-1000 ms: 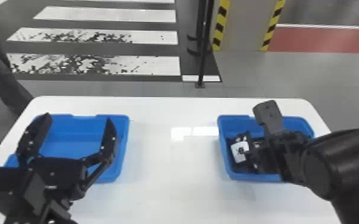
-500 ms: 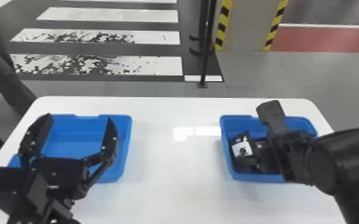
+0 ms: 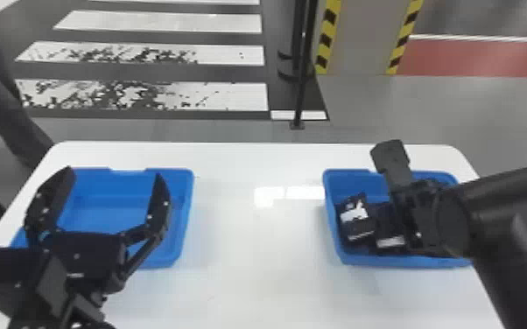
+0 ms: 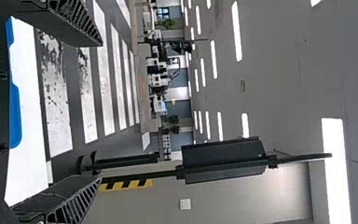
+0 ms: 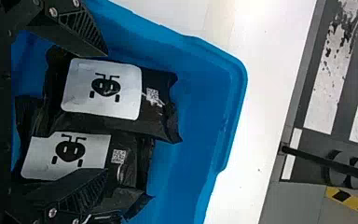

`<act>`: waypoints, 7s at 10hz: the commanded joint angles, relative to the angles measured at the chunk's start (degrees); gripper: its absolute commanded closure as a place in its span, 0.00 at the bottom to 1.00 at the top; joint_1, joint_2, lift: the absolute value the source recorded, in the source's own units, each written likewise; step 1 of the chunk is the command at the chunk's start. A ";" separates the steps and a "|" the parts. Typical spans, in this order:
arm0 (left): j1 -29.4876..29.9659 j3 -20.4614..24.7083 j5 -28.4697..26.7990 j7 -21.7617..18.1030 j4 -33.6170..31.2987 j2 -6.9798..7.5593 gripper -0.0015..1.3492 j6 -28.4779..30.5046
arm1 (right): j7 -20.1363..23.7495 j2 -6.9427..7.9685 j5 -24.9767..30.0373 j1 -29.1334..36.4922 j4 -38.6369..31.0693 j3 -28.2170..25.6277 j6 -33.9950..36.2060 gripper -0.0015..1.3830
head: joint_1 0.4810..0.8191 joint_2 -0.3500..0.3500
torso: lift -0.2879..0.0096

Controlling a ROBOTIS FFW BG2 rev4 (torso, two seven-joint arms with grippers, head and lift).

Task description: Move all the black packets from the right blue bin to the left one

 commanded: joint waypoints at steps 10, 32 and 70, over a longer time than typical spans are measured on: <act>0.29 0.56 0.00 0.00 0.14 -0.03 0.00 -1.41 | -2.87 0.02 -0.66 3.45 -6.44 -0.47 -4.34 0.84 | 0.63 0.47 | 0.50; -6.32 -0.81 34.96 -14.41 -0.14 -0.56 0.85 4.77 | 32.73 -3.50 -31.39 7.67 -15.58 12.33 -41.46 0.84 | 0.60 0.94 | 0.50; 5.49 1.36 20.57 -11.78 -7.74 -0.47 0.09 -6.90 | 3.72 -2.53 3.23 0.07 -15.58 -2.86 7.28 0.18 | 0.63 0.41 | 0.50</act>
